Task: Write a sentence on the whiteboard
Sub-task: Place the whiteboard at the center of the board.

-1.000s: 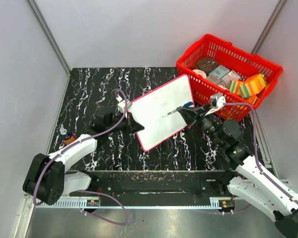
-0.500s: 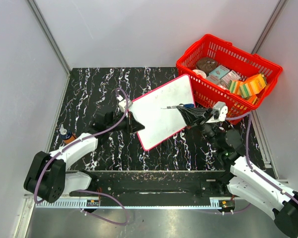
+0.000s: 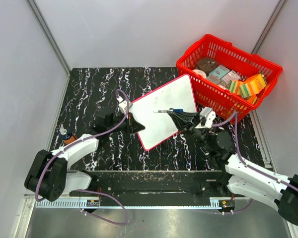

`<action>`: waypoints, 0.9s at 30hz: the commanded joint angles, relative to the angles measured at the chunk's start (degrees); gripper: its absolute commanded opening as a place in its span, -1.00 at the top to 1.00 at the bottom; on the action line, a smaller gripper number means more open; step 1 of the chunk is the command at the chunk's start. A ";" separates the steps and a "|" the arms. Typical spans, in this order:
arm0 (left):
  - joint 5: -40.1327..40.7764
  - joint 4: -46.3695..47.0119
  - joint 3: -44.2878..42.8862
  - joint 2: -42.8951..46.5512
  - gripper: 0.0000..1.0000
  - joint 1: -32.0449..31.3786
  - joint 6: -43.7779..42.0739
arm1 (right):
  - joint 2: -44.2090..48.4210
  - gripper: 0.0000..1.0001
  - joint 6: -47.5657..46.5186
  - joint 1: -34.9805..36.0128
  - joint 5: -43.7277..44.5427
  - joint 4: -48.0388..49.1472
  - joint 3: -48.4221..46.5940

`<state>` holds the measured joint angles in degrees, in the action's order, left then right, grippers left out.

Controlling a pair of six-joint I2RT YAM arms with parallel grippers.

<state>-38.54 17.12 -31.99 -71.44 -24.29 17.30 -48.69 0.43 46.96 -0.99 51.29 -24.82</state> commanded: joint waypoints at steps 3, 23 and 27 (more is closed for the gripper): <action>5.15 -7.02 3.86 -0.98 1.00 -0.14 -4.38 | -0.53 1.00 -2.01 1.03 4.42 5.23 0.03; 5.06 -3.33 6.94 2.36 1.00 -0.05 -3.76 | 8.69 1.00 -5.44 0.94 0.11 2.24 6.27; 5.23 -3.15 7.29 2.62 1.00 0.04 -3.76 | 8.87 1.00 -5.87 0.85 -0.76 1.98 6.45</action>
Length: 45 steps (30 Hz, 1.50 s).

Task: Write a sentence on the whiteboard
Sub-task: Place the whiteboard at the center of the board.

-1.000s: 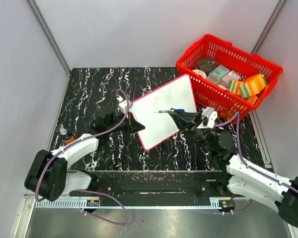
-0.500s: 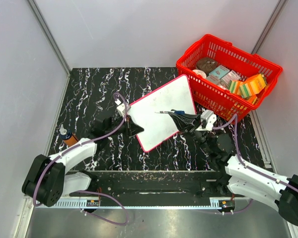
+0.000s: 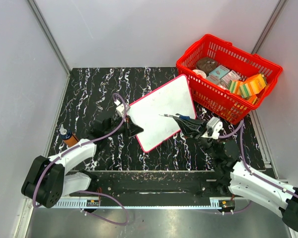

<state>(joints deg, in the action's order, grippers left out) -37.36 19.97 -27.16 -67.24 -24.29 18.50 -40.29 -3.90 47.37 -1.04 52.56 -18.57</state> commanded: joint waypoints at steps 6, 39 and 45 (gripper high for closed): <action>4.67 -5.55 3.07 -0.61 1.00 0.04 -4.79 | 1.71 1.00 -2.07 0.53 -0.81 -0.17 0.64; 4.32 -4.85 3.51 -0.43 1.00 0.04 -4.62 | 1.80 1.00 -0.14 0.53 -2.39 -2.19 -1.12; 4.32 -4.85 3.43 -0.43 1.00 0.04 -4.62 | 2.85 1.00 1.35 0.53 -1.60 -7.90 -3.58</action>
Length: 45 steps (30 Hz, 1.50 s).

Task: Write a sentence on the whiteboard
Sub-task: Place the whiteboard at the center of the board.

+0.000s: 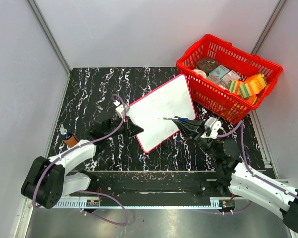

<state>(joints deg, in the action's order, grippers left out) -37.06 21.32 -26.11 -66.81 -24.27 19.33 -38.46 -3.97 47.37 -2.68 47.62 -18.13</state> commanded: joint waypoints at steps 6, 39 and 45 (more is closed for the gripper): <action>4.19 -6.29 2.29 -1.13 1.00 -0.07 -5.45 | 4.00 1.00 3.70 0.53 2.33 -8.33 -5.43; 5.86 -8.93 1.41 -0.96 1.00 -0.07 -6.41 | -10.41 1.00 -0.16 0.53 -5.58 0.28 -10.35; 5.68 -7.87 2.11 -0.26 1.00 -0.16 -6.06 | -13.65 1.00 0.45 0.52 -8.66 3.27 -10.70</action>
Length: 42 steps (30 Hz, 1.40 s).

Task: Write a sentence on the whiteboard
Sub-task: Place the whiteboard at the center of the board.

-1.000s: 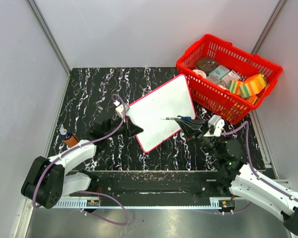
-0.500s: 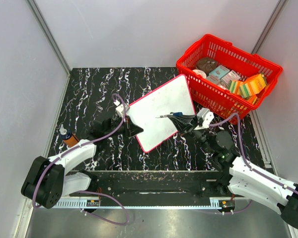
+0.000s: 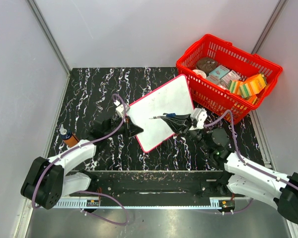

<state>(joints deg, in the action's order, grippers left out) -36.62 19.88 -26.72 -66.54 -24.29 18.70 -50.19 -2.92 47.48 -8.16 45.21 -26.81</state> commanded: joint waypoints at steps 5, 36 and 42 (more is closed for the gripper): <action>5.25 -5.99 2.90 -0.52 1.00 -0.05 -5.34 | -4.82 1.00 0.54 0.42 -2.74 9.27 -1.67; 6.91 -11.79 -1.23 -1.84 0.89 -0.05 -6.57 | -9.93 1.00 2.57 0.33 1.48 10.96 -2.99; 9.63 -14.60 -1.84 -0.78 -0.03 -0.14 -6.22 | -6.32 1.00 4.05 0.33 1.92 8.23 -2.55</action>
<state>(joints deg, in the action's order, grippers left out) -31.55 11.92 -28.47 -66.96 -24.18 15.66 -59.53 -0.30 47.48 -7.99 53.87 -27.81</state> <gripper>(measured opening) 0.437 0.057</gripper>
